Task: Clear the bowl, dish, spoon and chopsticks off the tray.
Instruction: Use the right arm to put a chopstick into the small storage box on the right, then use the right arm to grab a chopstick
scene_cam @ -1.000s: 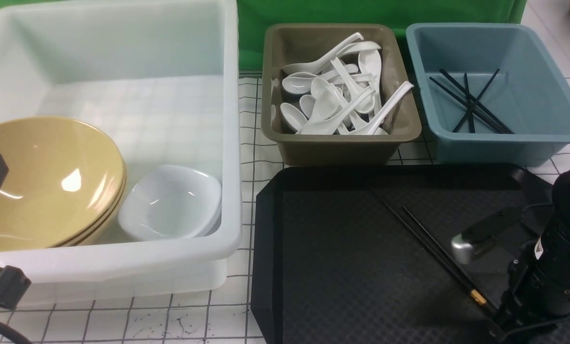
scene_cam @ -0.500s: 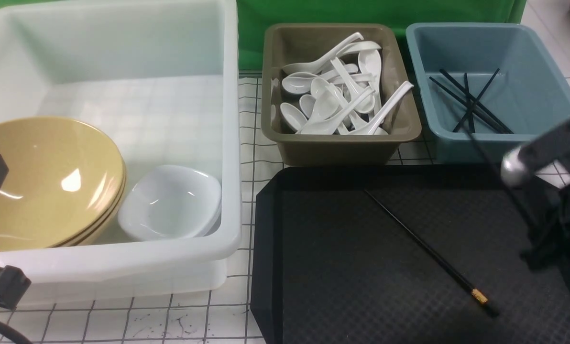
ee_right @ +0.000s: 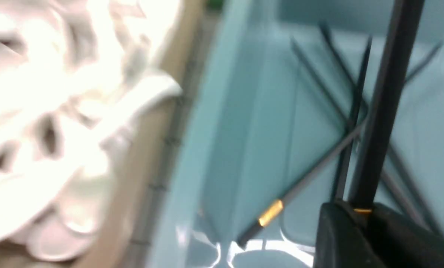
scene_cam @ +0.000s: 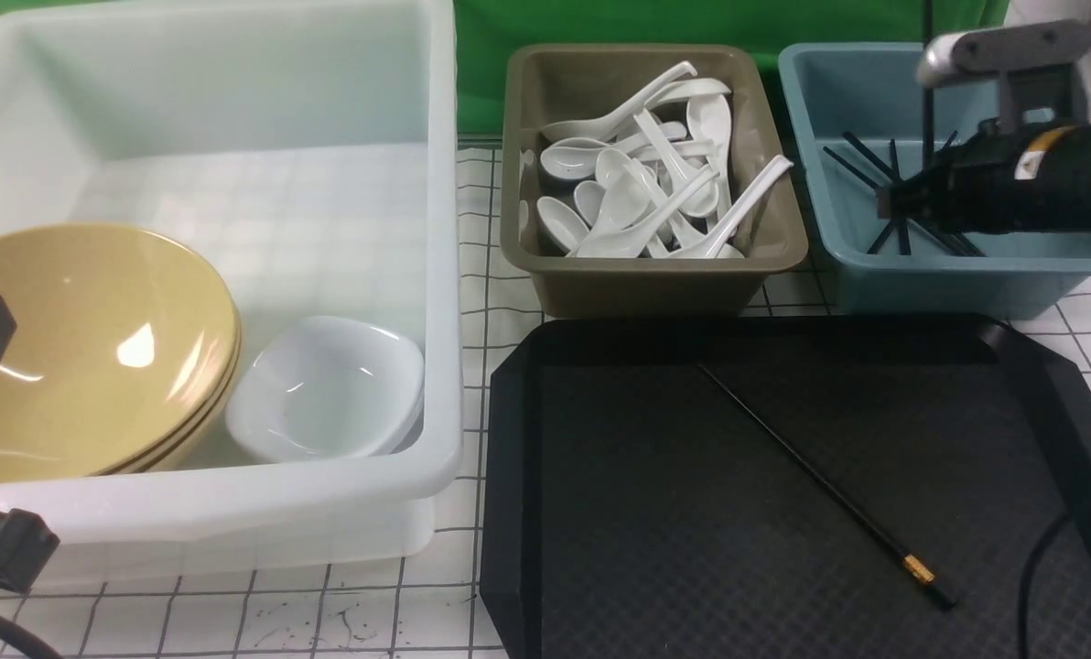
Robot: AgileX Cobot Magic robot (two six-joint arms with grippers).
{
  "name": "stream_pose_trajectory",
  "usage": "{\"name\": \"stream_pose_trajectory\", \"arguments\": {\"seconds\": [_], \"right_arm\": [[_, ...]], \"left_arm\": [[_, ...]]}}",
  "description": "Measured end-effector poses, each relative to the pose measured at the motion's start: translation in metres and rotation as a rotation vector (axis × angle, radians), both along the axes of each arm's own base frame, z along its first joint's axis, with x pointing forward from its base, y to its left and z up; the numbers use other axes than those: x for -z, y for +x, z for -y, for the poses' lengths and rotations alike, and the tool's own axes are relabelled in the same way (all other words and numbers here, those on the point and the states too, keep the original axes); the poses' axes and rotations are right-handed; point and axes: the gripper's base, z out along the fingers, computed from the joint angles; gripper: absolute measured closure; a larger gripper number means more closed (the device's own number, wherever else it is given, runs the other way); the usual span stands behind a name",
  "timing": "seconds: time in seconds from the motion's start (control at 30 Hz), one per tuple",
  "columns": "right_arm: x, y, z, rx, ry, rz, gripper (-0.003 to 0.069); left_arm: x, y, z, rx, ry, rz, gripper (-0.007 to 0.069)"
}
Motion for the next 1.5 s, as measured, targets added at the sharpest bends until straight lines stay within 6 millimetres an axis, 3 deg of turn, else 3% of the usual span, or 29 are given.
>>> {"name": "stream_pose_trajectory", "arguments": {"seconds": [0.07,0.1,0.3,0.37,0.47,0.57,0.67,0.77,0.93,1.27,1.5], "right_arm": [[0.006,0.006,0.000,0.009,-0.007,-0.050,0.0494],[0.004,0.015,0.001,0.033,-0.029,-0.162,0.0431],[-0.017,0.005,0.001,-0.007,-0.104,-0.356,0.0358],[-0.028,-0.010,-0.006,-0.058,-0.106,-0.411,0.0356],[-0.034,-0.046,-0.037,-0.212,-0.129,-0.511,0.0358],[-0.018,-0.079,-0.058,-0.314,-0.165,-0.620,0.0363],[0.021,-0.119,-0.077,-0.408,-0.218,-0.768,0.0370],[0.047,-0.138,-0.079,-0.433,-0.235,-0.796,0.0377],[0.060,-0.140,-0.074,-0.418,-0.221,-0.752,0.0408],[0.064,-0.142,-0.071,-0.416,-0.231,-0.796,0.0519],[0.045,-0.138,-0.072,-0.425,-0.233,-0.762,0.0448]], "left_arm": [[0.000,0.000,0.000,0.000,0.000,0.000,0.0631],[0.000,0.000,0.000,-0.001,0.001,-0.003,0.0631],[0.002,0.000,-0.001,-0.009,0.004,-0.019,0.0631],[0.002,0.000,-0.001,-0.009,0.004,-0.019,0.0631],[0.002,0.000,-0.001,-0.009,0.004,-0.019,0.0631],[0.002,0.000,-0.001,-0.008,0.003,-0.017,0.0631],[0.001,0.000,0.000,-0.006,0.002,-0.013,0.0631],[0.001,0.000,0.000,-0.006,0.002,-0.013,0.0631],[0.001,0.000,0.000,-0.006,0.002,-0.013,0.0631],[0.002,0.000,-0.001,-0.007,0.003,-0.016,0.0631],[0.002,0.000,-0.001,-0.009,0.004,-0.019,0.0631]]}}
